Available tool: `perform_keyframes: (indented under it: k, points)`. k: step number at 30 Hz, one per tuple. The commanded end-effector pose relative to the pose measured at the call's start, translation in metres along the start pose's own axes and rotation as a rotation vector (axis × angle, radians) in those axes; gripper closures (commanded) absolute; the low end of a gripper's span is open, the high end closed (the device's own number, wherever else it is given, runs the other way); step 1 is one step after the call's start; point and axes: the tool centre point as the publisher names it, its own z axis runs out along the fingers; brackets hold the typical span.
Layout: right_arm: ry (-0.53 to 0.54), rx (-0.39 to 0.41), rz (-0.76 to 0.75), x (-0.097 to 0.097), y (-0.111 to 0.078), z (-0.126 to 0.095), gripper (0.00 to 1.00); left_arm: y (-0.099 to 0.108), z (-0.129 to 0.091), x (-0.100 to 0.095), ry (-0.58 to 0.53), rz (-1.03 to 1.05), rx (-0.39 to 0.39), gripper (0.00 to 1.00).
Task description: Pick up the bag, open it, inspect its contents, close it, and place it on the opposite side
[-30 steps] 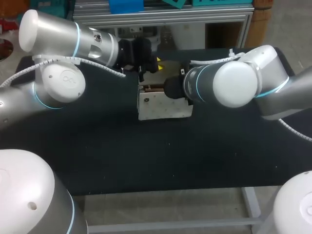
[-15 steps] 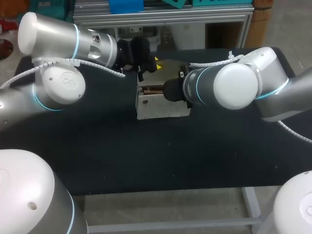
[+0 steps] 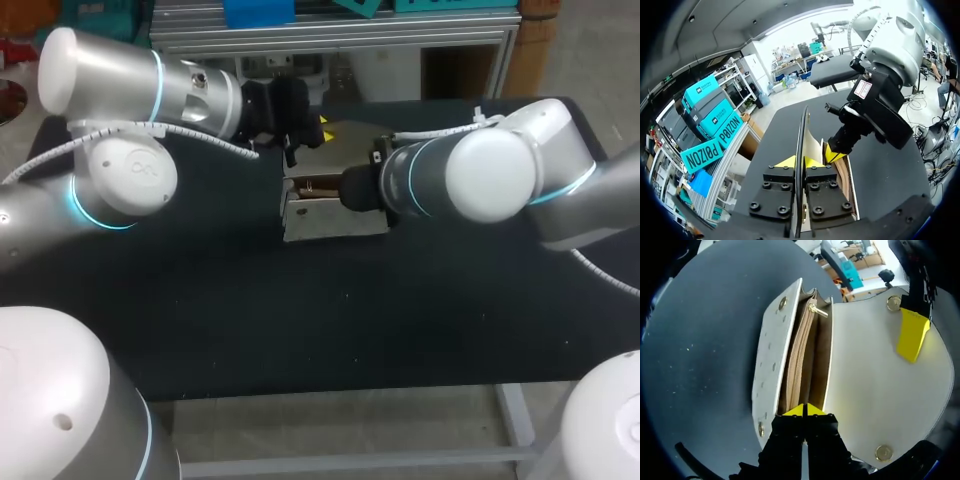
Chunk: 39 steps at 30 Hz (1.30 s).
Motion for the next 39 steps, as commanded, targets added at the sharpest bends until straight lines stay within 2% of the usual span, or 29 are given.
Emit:
perform_keyframes:
  k: [1, 10, 16, 19, 20, 21, 25, 27, 28, 29, 30, 32, 35, 39]
  points:
    - [0.011, -0.012, 0.004, 0.001, -0.004, 0.011, 1.00, -0.001, -0.005, 0.003, -0.002, 0.009, 0.035, 1.00]
    - [0.050, -0.029, 0.008, -0.005, -0.002, 0.019, 1.00, -0.006, -0.009, 0.011, 0.008, 0.051, 0.072, 1.00]
    - [0.131, -0.021, 0.010, -0.006, 0.001, 0.028, 1.00, -0.007, -0.012, 0.016, 0.003, 0.076, 0.098, 1.00]
    - [0.140, -0.018, 0.014, -0.004, 0.001, 0.031, 0.79, -0.007, -0.013, 0.016, 0.000, 0.078, 0.102, 1.00]
    - [0.142, -0.016, 0.015, -0.003, 0.001, 0.032, 0.69, -0.006, -0.013, 0.016, 0.000, 0.078, 0.104, 1.00]
    - [0.143, -0.015, 0.016, -0.003, 0.002, 0.032, 0.64, -0.006, -0.014, 0.016, 0.000, 0.077, 0.105, 1.00]
    - [0.144, -0.018, 0.018, -0.001, 0.002, 0.033, 0.58, -0.005, -0.014, 0.016, 0.001, 0.076, 0.107, 1.00]
    - [0.145, -0.020, 0.017, 0.000, 0.002, 0.033, 0.51, -0.004, -0.015, 0.016, 0.003, 0.076, 0.113, 1.00]
    - [0.146, -0.021, 0.017, 0.001, 0.002, 0.033, 0.37, -0.004, -0.015, 0.016, 0.004, 0.077, 0.114, 1.00]
    - [0.147, -0.022, 0.017, 0.001, 0.003, 0.033, 0.29, -0.004, -0.015, 0.016, 0.006, 0.079, 0.118, 1.00]
    - [0.149, -0.022, 0.016, 0.002, 0.003, 0.033, 0.25, -0.003, -0.014, 0.016, 0.009, 0.082, 0.120, 1.00]
    - [0.151, -0.023, 0.016, 0.003, 0.003, 0.034, 0.22, -0.003, -0.014, 0.017, 0.014, 0.088, 0.126, 1.00]
    - [0.154, -0.024, 0.016, 0.004, 0.003, 0.034, 0.24, -0.002, -0.013, 0.017, 0.019, 0.097, 0.131, 1.00]
    - [0.155, -0.024, 0.016, 0.006, 0.003, 0.033, 0.21, -0.002, -0.012, 0.016, 0.022, 0.103, 0.131, 1.00]
